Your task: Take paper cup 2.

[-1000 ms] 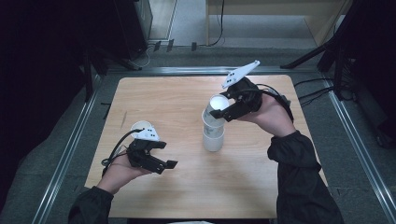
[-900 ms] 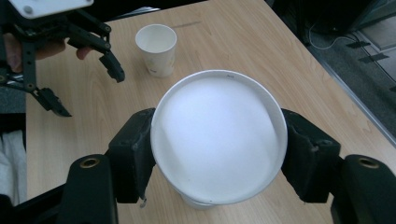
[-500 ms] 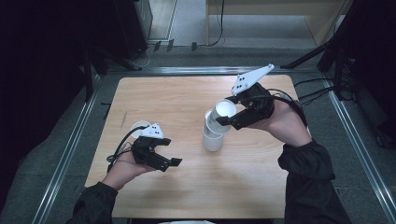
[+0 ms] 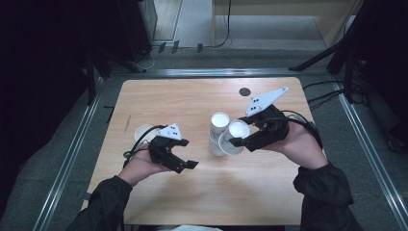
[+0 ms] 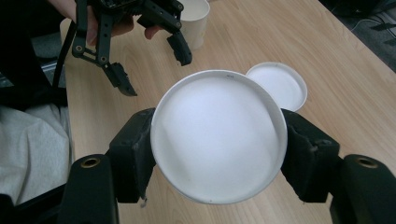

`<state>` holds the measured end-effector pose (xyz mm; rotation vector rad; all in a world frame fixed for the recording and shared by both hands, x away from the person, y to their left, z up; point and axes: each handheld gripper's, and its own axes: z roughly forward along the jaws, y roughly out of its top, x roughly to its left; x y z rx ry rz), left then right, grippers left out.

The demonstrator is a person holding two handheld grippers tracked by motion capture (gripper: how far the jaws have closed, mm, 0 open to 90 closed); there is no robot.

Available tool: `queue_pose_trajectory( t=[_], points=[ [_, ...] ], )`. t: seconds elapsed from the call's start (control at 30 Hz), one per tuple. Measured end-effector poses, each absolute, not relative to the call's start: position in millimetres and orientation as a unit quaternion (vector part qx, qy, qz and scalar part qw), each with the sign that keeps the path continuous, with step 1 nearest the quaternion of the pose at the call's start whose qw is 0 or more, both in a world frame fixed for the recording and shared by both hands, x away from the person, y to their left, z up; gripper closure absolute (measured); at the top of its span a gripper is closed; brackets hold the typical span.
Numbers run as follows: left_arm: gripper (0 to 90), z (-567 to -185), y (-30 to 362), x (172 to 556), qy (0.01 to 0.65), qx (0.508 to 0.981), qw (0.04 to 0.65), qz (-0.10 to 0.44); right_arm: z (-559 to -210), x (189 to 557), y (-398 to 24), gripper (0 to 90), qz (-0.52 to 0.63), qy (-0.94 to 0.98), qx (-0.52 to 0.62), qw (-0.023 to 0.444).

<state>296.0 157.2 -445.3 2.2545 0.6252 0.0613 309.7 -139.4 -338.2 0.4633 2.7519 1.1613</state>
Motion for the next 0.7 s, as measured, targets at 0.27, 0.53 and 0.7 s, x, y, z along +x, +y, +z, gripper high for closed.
queue_pose_trajectory(
  t=[0.27, 0.53, 0.7],
  points=[
    [12.6, -455, 149, 305, 0.245, 0.892, 0.38, 0.017, -381, 298, -143, 34.4, 0.377, 0.911, 0.161, 0.037],
    [12.6, -456, 149, 303, 0.239, 0.89, 0.388, 0.021, -415, 297, -136, 34.4, 0.374, 0.913, 0.162, 0.022],
    [12.6, -458, 147, 303, 0.233, 0.893, 0.385, 0.017, -433, 299, -134, 34.4, 0.371, 0.913, 0.169, 0.014]
  ],
)
